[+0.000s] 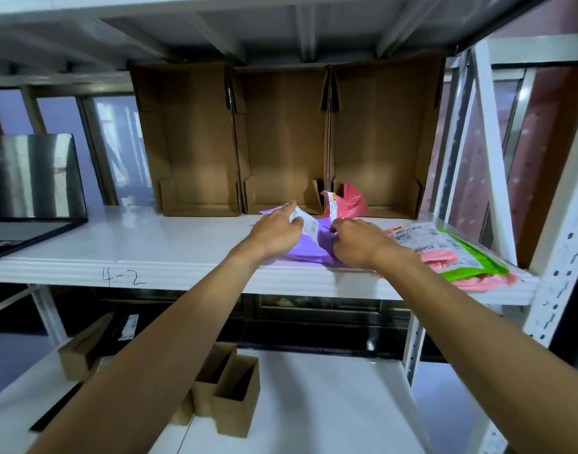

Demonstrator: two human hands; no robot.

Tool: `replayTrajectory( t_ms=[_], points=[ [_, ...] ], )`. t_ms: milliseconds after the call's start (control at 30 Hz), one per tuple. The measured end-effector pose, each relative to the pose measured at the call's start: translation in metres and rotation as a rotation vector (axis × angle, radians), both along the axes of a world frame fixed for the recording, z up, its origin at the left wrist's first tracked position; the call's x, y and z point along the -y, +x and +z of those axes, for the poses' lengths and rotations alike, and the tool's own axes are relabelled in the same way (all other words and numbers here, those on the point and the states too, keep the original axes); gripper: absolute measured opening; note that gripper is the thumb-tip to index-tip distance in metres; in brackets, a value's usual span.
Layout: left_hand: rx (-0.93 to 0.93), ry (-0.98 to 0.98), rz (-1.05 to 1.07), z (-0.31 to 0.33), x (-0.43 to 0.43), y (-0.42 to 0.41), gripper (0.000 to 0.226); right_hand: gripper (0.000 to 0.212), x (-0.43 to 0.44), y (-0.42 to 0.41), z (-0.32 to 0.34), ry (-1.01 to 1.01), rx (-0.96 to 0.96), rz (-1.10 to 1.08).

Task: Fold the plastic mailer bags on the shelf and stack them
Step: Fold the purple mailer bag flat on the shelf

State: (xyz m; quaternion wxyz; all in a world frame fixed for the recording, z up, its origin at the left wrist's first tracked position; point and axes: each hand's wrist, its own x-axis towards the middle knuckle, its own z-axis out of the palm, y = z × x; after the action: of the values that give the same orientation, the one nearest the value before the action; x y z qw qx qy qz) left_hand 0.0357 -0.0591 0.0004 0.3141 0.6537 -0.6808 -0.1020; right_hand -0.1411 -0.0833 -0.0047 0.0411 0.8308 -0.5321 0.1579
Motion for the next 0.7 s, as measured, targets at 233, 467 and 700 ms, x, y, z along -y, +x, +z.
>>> replayTrajectory(
  t_ms=[233,467,700],
  points=[
    [0.055,-0.067,0.003,-0.009,0.003,0.002,0.055,0.031,0.007,0.02,0.001,0.027,0.41,0.083],
    [0.345,0.082,0.049,-0.019,0.001,0.017,0.053,0.031,0.024,0.063,0.0,0.161,0.447,0.21],
    [0.458,0.165,0.002,-0.02,-0.004,0.034,0.054,0.043,0.039,0.084,-0.017,0.203,0.229,0.146]
  ],
)
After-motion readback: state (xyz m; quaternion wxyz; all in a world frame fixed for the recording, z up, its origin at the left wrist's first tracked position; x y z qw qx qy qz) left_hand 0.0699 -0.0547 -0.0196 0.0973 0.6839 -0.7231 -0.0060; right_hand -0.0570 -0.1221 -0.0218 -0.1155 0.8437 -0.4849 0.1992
